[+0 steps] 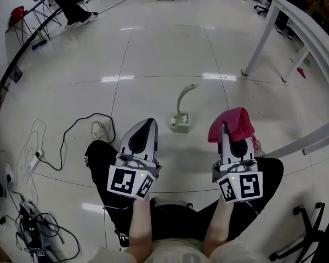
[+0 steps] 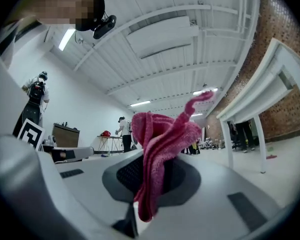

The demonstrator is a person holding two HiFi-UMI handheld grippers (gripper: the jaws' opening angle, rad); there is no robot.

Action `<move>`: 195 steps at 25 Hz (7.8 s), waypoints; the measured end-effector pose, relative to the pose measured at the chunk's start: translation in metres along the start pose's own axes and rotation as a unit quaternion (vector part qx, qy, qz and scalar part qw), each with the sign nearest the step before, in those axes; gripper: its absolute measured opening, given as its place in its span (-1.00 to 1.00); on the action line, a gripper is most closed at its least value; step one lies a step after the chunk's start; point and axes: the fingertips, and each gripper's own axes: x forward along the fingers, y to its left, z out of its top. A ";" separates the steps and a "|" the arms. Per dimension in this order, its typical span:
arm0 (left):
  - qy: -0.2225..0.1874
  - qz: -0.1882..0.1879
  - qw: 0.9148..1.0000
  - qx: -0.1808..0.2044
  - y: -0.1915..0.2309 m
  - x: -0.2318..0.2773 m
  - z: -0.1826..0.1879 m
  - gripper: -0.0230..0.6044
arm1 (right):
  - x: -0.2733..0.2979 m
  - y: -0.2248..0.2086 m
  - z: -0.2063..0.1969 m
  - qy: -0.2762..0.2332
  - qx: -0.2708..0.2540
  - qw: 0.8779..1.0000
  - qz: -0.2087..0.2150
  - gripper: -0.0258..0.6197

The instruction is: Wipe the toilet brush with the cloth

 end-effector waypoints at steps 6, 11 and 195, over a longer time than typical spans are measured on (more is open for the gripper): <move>0.005 -0.007 1.000 -0.013 0.024 0.062 -0.017 -0.91 | 0.054 -0.033 -0.014 0.006 -0.003 1.000 -0.010 -0.82; 0.035 -0.002 0.999 -0.040 0.049 0.109 -0.074 -0.91 | 0.096 -0.037 -0.021 -0.011 0.012 1.000 0.005 -0.82; 0.265 -0.236 0.928 -0.113 0.039 0.149 -0.430 -0.51 | 0.168 -0.134 -0.433 0.221 -0.085 0.971 -0.030 -0.82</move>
